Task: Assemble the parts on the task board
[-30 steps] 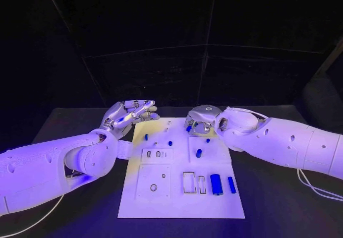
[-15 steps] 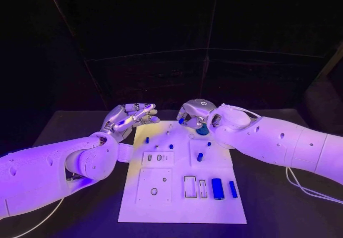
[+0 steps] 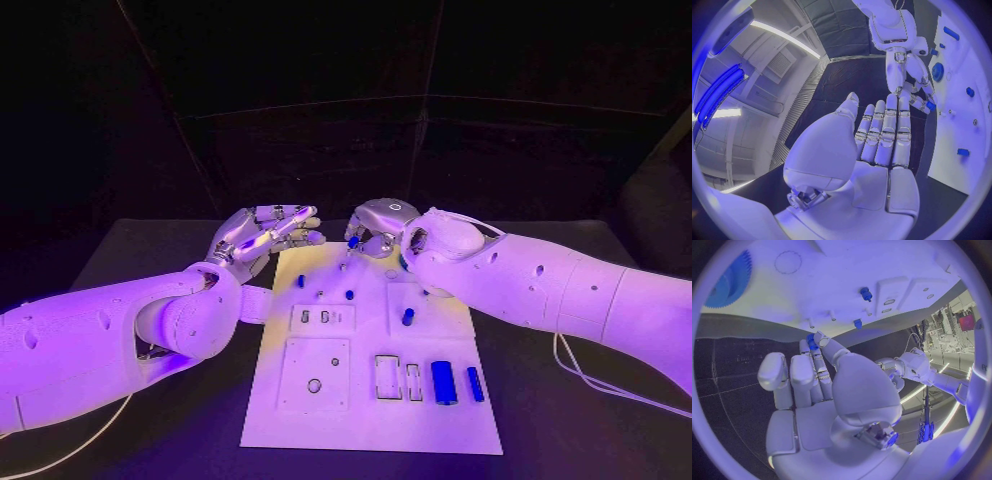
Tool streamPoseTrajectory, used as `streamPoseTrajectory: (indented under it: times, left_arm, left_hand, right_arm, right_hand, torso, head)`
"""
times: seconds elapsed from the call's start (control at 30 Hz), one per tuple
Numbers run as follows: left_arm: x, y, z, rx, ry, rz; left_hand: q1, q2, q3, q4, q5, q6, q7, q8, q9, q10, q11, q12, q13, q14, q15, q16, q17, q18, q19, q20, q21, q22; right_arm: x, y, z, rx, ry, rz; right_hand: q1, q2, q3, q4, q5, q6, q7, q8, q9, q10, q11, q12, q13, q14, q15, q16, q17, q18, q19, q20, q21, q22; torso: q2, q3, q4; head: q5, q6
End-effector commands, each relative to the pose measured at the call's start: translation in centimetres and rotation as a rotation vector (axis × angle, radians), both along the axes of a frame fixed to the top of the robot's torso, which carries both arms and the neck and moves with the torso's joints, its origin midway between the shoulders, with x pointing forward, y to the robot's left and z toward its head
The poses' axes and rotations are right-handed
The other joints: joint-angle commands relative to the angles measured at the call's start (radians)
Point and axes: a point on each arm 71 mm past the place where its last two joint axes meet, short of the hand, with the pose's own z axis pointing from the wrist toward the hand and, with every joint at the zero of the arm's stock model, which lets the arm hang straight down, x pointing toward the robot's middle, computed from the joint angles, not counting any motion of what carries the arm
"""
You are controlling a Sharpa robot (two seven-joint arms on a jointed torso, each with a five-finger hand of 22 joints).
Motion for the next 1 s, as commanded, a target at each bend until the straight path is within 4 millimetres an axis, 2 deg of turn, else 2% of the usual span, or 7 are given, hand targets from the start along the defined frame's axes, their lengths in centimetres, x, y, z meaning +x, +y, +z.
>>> streamPoseTrajectory:
  times: [0.03, 0.13, 0.33, 0.5, 0.8, 1.0]
  left_arm:
    - [0.00, -0.14, 0.33, -0.004, -0.020, -0.009]
    - [0.01, -0.15, 0.49, -0.005, -0.023, -0.010]
    - [0.07, -0.20, 0.62, -0.005, -0.026, -0.011]
    - [0.08, -0.19, 0.68, -0.005, -0.026, -0.011]
    - [0.08, -0.16, 0.80, -0.005, -0.028, -0.012]
    - [0.07, -0.26, 0.81, -0.007, -0.026, -0.018]
  left_hand:
    - [-0.002, 0.005, -0.002, -0.007, -0.003, 0.008, 0.002, -0.007, -0.001, 0.005, 0.001, -0.005, 0.000, 0.010, 0.001, -0.004, 0.002, 0.014, 0.006, 0.000, -0.004, -0.002]
    - [-0.002, 0.005, -0.002, -0.007, -0.003, 0.008, 0.002, -0.007, -0.001, 0.005, 0.001, -0.005, 0.000, 0.010, 0.001, -0.004, 0.002, 0.014, 0.006, 0.000, -0.004, -0.002]
    - [-0.002, 0.005, -0.002, -0.007, -0.003, 0.008, 0.002, -0.007, -0.001, 0.005, 0.001, -0.005, 0.000, 0.010, 0.001, -0.004, 0.002, 0.014, 0.006, 0.000, -0.004, -0.002]
    - [-0.002, 0.005, -0.002, -0.007, -0.003, 0.008, 0.002, -0.007, -0.001, 0.005, 0.001, -0.005, 0.000, 0.010, 0.001, -0.004, 0.002, 0.014, 0.006, 0.000, -0.004, -0.002]
    - [-0.001, 0.005, -0.002, -0.009, -0.003, 0.008, 0.001, -0.008, -0.001, 0.006, 0.000, -0.006, 0.000, 0.011, 0.000, -0.006, 0.002, 0.014, 0.007, 0.000, -0.005, -0.002]
    - [-0.001, 0.005, -0.002, -0.009, -0.003, 0.008, 0.001, -0.008, -0.001, 0.006, 0.000, -0.006, 0.000, 0.011, 0.000, -0.006, 0.002, 0.014, 0.007, 0.000, -0.005, -0.002]
  right_arm:
    - [0.18, 0.22, -0.13, -0.020, 0.023, 0.005]
    - [0.31, 0.34, -0.16, -0.021, 0.024, -0.002]
    - [0.61, 0.48, -0.26, -0.028, 0.027, -0.017]
    - [0.66, 0.54, -0.32, -0.040, 0.027, -0.019]
    - [0.75, 0.58, -0.40, -0.053, 0.031, -0.026]
    - [0.91, 0.81, -0.55, -0.066, 0.044, -0.038]
  right_hand:
    - [-0.001, -0.008, 0.009, 0.003, -0.001, -0.001, 0.005, 0.001, -0.001, -0.001, -0.003, -0.004, 0.001, 0.005, 0.004, 0.004, 0.001, -0.016, 0.005, 0.004, 0.005, 0.002]
    - [-0.001, -0.008, 0.009, 0.003, -0.001, -0.001, 0.005, 0.001, -0.001, -0.001, -0.003, -0.004, 0.001, 0.005, 0.004, 0.004, 0.001, -0.016, 0.005, 0.004, 0.005, 0.002]
    - [-0.005, -0.013, 0.015, 0.004, -0.002, -0.004, 0.006, 0.001, -0.001, -0.004, -0.003, -0.005, 0.001, 0.005, 0.005, 0.007, 0.002, -0.016, 0.006, 0.005, 0.006, 0.004]
    - [-0.006, -0.015, 0.018, 0.005, -0.002, -0.005, 0.007, 0.000, -0.002, -0.005, -0.002, -0.005, 0.001, 0.005, 0.005, 0.008, 0.003, -0.017, 0.007, 0.005, 0.007, 0.005]
    - [-0.009, -0.019, 0.022, 0.006, -0.002, -0.007, 0.007, 0.000, -0.002, -0.008, -0.002, -0.005, 0.000, 0.004, 0.006, 0.009, 0.003, -0.017, 0.007, 0.006, 0.007, 0.005]
    - [-0.017, -0.026, 0.030, 0.011, -0.004, -0.012, 0.009, -0.001, -0.002, -0.015, 0.001, -0.005, 0.000, 0.002, 0.007, 0.007, -0.004, -0.016, 0.005, 0.007, 0.006, 0.003]
  torso:
    - [0.007, -0.0014, 0.0023]
    - [0.008, -0.0025, 0.0015]
    - [0.010, -0.0033, 0.0039]
    - [0.011, -0.0023, 0.0027]
    - [0.013, -0.0032, 0.0007]
    - [0.014, -0.0039, 0.0029]
  head:
    - [0.001, -0.002]
    - [0.003, -0.001]
    - [0.003, -0.004]
    - [0.007, -0.007]
    - [0.010, -0.008]
    - [0.010, -0.009]
